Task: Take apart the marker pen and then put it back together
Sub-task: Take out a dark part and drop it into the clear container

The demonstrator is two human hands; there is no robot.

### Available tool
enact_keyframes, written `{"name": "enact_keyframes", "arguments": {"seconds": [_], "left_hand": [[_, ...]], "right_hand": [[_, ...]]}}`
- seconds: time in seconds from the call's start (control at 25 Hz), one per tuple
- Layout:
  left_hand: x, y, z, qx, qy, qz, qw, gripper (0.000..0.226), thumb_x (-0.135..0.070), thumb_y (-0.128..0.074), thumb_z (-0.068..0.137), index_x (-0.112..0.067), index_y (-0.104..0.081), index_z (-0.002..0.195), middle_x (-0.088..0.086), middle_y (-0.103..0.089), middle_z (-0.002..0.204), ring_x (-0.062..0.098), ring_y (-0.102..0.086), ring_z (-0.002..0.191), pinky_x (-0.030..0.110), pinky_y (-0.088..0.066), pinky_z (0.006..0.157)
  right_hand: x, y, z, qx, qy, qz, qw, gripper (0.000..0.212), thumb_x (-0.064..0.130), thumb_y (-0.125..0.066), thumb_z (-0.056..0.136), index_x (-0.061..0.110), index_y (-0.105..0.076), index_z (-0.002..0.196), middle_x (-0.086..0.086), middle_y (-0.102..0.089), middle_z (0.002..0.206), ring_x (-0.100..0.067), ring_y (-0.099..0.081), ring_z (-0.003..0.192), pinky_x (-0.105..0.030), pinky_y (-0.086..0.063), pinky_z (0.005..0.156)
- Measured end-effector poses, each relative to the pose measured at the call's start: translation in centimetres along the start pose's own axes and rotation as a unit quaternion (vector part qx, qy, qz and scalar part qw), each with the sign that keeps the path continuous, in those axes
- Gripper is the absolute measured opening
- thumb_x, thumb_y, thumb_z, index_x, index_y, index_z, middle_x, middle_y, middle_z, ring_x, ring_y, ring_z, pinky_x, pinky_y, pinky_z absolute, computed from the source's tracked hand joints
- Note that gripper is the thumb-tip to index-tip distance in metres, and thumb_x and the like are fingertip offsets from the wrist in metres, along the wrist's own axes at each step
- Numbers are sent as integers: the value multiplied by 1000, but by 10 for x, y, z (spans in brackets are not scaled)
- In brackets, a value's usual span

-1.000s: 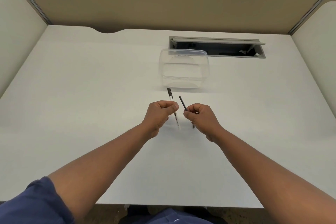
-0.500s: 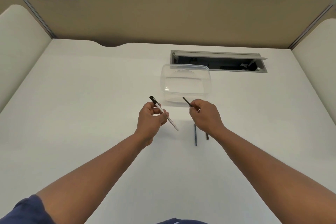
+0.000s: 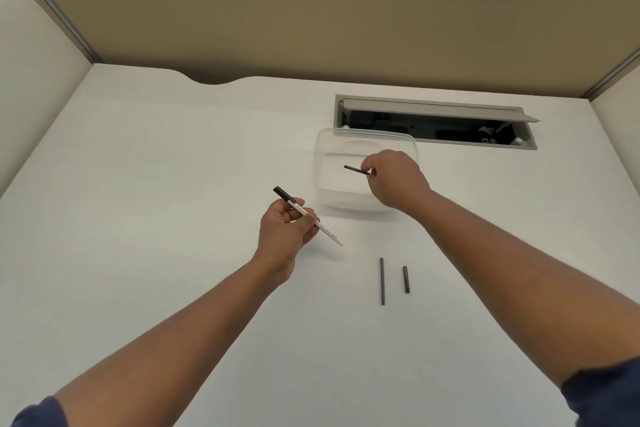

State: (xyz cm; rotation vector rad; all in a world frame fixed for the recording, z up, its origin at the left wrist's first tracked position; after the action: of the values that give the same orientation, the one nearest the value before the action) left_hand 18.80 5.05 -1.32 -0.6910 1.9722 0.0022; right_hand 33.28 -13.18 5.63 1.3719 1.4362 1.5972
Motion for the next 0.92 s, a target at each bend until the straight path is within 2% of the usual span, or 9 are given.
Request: {"name": "enact_keyframes", "arguments": {"seconds": [0.16, 0.28, 0.44, 0.6, 0.92], "left_hand": [[7, 7, 7, -10, 15, -7, 1000, 24, 3, -69, 89, -12, -61, 106, 1, -72, 80, 21, -69, 83, 33, -59, 80], [9, 12, 11, -18, 22, -8, 1000, 23, 3, -69, 90, -11, -61, 106, 3, -72, 83, 21, -70, 84, 32, -60, 79], [16, 16, 11, -22, 33, -9, 999, 23, 3, -70, 89, -12, -62, 105, 4, -70, 85, 22, -70, 86, 32, -60, 80], [20, 16, 13, -21, 42, -17, 999, 23, 3, -70, 89, -11, -62, 105, 5, -70, 85, 23, -70, 86, 33, -60, 81], [21, 14, 14, -20, 47, -18, 999, 23, 2, -71, 89, -12, -62, 105, 0, -73, 78, 21, -71, 84, 30, -60, 77]], "right_hand": [[-6, -24, 26, 86, -16, -38, 995, 34, 1, -52, 84, 20, -77, 98, -6, -72, 102, -31, -64, 92, -34, -51, 70], [-8, -40, 37, 129, -18, -43, 991, 29, 0, -55, 83, 21, -74, 88, -6, -73, 98, -31, -66, 89, -32, -50, 68], [-13, -47, 49, 138, -31, -32, 989, 27, 0, -57, 84, 21, -74, 85, -6, -74, 98, -30, -67, 90, -32, -53, 71], [-15, -52, 53, 140, -32, -45, 989, 27, -1, -56, 84, 15, -77, 89, -8, -74, 97, -32, -68, 91, -38, -60, 78], [-17, -50, 51, 136, -44, -33, 989, 24, -1, -60, 83, 18, -74, 88, -8, -73, 100, -32, -68, 93, -37, -59, 79]]}}
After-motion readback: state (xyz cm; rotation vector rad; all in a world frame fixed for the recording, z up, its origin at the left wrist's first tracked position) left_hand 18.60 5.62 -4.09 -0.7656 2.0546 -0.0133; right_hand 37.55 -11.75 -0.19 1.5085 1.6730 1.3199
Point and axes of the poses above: each hand's wrist, its own z-axis towards the middle knuckle, its own y-axis out of the back of the hand, x = y × z, the point moved 7 cm from there along z, towards the middle knuckle
